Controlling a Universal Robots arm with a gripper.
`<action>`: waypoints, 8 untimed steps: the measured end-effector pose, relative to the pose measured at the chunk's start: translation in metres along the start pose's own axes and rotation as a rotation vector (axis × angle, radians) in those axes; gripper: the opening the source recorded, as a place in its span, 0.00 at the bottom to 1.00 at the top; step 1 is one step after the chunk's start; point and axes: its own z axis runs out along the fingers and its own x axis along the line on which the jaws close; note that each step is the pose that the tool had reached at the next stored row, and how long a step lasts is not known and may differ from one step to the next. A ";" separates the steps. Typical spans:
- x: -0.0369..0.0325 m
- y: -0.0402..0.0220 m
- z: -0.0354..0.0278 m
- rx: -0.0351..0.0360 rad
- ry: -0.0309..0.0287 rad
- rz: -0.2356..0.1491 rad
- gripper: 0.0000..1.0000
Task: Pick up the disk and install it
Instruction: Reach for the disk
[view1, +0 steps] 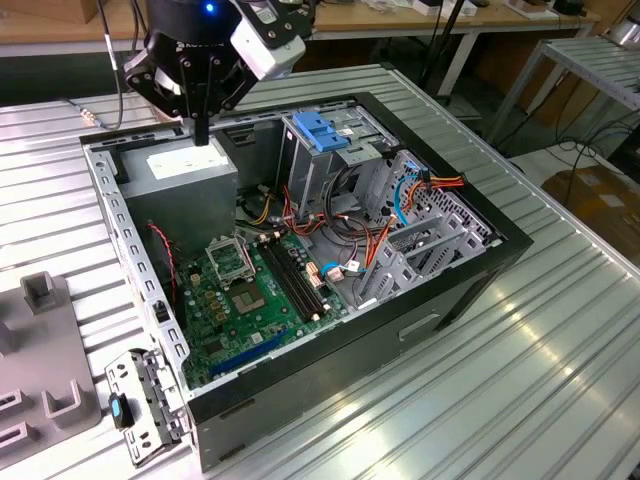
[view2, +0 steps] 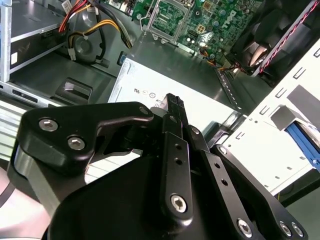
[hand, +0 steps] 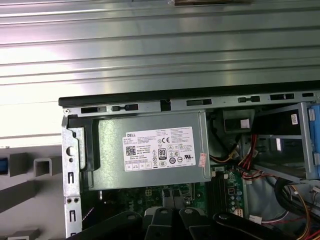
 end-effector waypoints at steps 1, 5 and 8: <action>0.0002 0.0000 0.0000 0.0000 0.0000 0.000 0.11; 0.0012 -0.0001 0.0000 -0.0001 0.0002 0.000 0.11; 0.0018 -0.0001 0.0000 0.0000 0.0003 0.000 0.11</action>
